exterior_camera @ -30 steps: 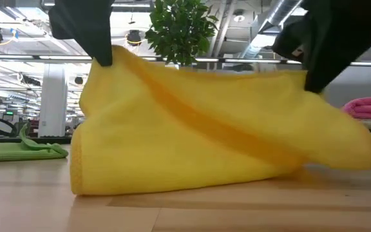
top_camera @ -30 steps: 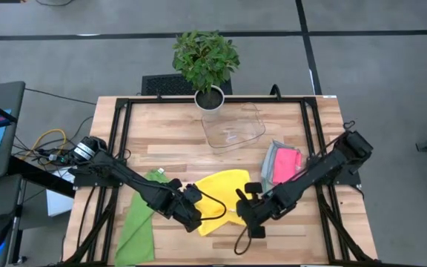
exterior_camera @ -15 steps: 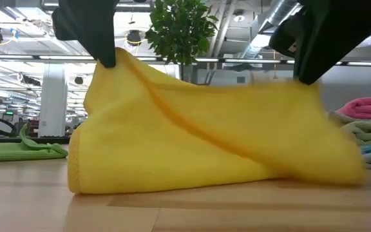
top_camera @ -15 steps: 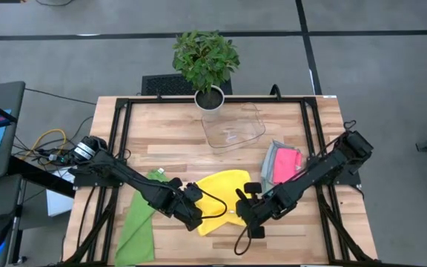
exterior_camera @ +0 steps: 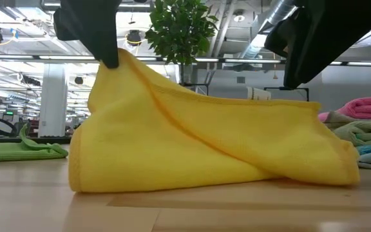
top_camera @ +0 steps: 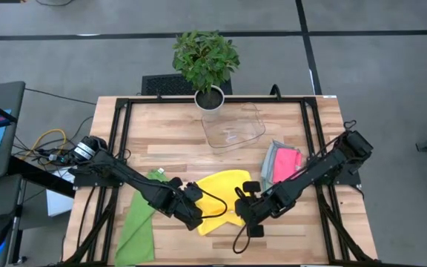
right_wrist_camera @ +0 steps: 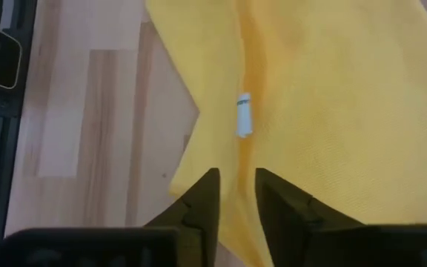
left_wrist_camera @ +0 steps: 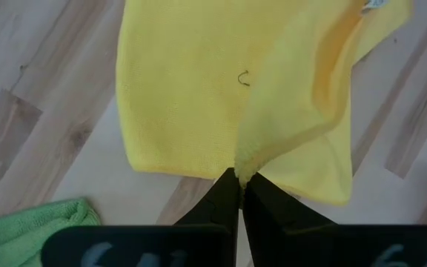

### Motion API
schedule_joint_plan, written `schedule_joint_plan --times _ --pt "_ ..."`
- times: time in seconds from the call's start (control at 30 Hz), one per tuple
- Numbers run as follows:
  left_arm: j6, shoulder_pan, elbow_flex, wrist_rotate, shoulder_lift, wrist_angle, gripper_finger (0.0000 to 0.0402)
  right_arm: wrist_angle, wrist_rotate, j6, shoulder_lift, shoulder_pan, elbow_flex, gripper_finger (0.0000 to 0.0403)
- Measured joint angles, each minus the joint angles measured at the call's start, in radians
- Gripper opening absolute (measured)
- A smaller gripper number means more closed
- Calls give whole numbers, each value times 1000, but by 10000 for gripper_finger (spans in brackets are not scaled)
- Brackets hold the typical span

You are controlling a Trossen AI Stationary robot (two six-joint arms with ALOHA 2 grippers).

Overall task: Fold microfiber towels
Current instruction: Fold the yellow microfiber cloth

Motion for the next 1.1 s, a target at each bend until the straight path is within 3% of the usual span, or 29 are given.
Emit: schedule_joint_plan --times 0.2,0.33,0.93,1.1 --pt "-8 0 0 -13 0 0 4 54 -3 16 -1 27 -25 160" --pt "-8 0 0 -14 0 1 4 105 -3 37 0 29 -79 170" --pt "-14 1 0 -15 0 5 4 186 1 94 7 26 -151 141" --pt "-30 1 0 -15 0 7 4 218 0 92 7 18 -151 111"
